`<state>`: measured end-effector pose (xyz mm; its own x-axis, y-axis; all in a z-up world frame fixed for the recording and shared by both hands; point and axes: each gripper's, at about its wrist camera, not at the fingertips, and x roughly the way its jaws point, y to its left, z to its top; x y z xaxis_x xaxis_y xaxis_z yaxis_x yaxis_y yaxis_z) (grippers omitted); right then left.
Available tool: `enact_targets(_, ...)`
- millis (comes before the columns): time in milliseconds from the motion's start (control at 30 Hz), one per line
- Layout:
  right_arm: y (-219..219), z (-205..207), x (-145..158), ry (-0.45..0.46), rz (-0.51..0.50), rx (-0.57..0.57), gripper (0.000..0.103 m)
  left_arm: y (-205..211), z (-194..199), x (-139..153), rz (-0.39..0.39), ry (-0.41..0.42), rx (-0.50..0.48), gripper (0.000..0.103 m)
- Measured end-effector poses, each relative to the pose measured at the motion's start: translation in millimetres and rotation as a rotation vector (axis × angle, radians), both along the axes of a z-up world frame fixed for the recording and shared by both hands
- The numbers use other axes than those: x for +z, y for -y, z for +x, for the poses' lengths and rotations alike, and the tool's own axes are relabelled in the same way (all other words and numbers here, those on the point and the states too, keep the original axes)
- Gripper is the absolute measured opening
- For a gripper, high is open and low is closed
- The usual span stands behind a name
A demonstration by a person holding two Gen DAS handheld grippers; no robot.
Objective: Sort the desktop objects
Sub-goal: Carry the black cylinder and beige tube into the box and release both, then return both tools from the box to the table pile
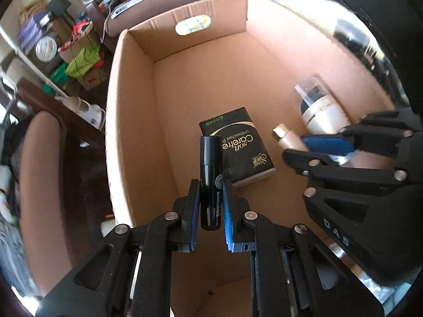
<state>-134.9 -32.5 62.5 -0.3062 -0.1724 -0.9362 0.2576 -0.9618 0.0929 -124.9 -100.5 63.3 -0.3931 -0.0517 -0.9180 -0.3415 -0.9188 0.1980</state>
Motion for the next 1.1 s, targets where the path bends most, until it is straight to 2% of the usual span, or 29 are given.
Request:
enact_targets(100, -5.3, -2.1, 0.6, 0.02, -0.02, -0.02, 0.019, -4.0, -9.7, -1.9, -0.034, 0.013, -0.005, 0.015)
enact_targets(333, -7.3, -1.2, 2.4, 0.019, -0.02, -0.013, 0.02, 0.4, -18.6, -5.7, -0.037, 0.025, 0.009, 0.015)
enact_targets(600, -22.8, 9.1, 24.5, -0.017, -0.119, -0.027, 0.027, 13.3, -16.2, 10.1, 0.068, 0.029, 0.063, 0.018)
enact_targets(667, -30.0, 11.2, 33.8, -0.036, -0.144, -0.036, 0.032, 17.7, -13.4, 17.6, 0.104, 0.02, 0.081, 0.019)
enact_targets(700, -33.6, 12.8, 38.8, -0.046, -0.161, -0.04, 0.032, 20.3, -11.4, 21.5, 0.122, 0.016, 0.091, 0.025)
enact_targets(733, -36.0, 12.4, 42.7, -0.054, -0.172, -0.045, 0.039, 22.9, -9.8, 25.9, 0.143, 0.012, 0.101, 0.037)
enact_targets(767, -39.1, 13.0, 46.8, -0.065, -0.176, -0.053, 0.054, 25.8, -8.1, 30.9, 0.167, 0.005, 0.112, 0.042)
enact_targets(833, -48.9, 18.6, 57.5, -0.105, -0.183, -0.07, 0.07, 28.4, -3.3, 40.3, 0.205, -0.004, 0.119, 0.052)
enact_targets(933, -58.5, 25.2, 69.6, -0.143, -0.202, -0.093, 0.074, 26.8, 3.9, 52.4, 0.234, -0.031, 0.114, 0.065)
enact_targets(967, -64.4, 28.0, 74.1, -0.153, -0.206, -0.103, 0.08, 24.9, 6.9, 58.2, 0.253, -0.039, 0.111, 0.068)
enact_targets(1033, -79.3, 35.5, 84.0, -0.184, -0.217, -0.132, 0.084, 20.4, 10.6, 66.2, 0.281, -0.05, 0.103, 0.082)
enact_targets(1100, -92.4, 38.9, 90.5, -0.204, -0.223, -0.159, 0.086, 12.8, 15.2, 75.3, 0.305, -0.067, 0.09, 0.09)
